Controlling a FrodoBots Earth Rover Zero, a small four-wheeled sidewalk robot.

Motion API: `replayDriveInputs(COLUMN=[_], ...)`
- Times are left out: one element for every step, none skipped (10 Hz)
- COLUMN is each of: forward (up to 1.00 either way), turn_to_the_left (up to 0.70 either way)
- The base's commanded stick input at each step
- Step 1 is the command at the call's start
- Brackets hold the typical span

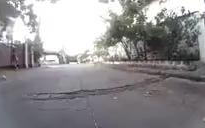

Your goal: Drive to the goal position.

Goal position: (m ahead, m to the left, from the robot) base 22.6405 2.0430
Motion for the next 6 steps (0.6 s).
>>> replayDriveInputs(forward=[1.00, 1.00, 1.00, 1.00, 1.00, 1.00], turn_to_the_left=[-0.16, -0.34, -0.36, -0.36, -0.36, -0.36])
